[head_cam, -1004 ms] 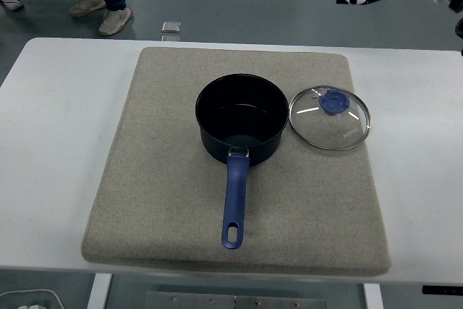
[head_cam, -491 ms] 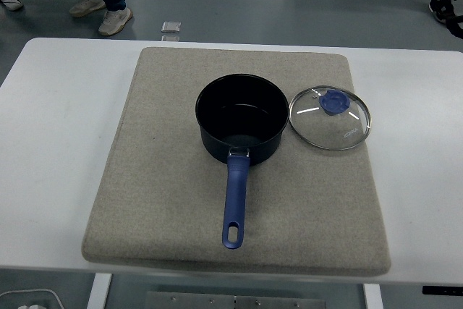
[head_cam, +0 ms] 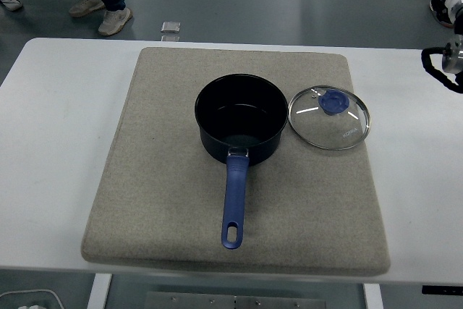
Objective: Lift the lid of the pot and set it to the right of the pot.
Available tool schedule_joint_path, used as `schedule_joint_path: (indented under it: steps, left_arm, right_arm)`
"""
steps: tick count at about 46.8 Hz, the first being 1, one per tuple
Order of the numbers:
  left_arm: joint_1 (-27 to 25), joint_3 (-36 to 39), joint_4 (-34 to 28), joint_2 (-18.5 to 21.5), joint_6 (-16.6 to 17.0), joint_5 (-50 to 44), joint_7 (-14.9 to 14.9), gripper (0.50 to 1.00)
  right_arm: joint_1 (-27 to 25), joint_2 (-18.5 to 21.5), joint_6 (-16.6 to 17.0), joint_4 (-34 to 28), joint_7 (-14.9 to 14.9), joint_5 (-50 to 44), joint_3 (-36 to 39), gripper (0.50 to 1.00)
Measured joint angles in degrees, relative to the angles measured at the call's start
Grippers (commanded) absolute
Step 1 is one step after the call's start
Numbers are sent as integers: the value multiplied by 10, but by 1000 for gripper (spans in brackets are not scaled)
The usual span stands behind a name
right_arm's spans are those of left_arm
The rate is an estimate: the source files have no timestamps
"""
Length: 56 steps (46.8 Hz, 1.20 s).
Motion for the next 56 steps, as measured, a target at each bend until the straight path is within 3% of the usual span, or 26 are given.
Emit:
schedule_joint_path:
  steps: [16,40,56]
  left_arm:
    - [0,0,0,0,0,0,0,1000]
    - [0,0,0,0,0,0,0,1000]
    - [0,0,0,0,0,0,0,1000]
  right_arm:
    - [-26,10,-10,1,1,-6,-2,926]
    - [-59,24,12,16,2,-25,0,926]
    - [-56,25,37,19,-12,80,38,926]
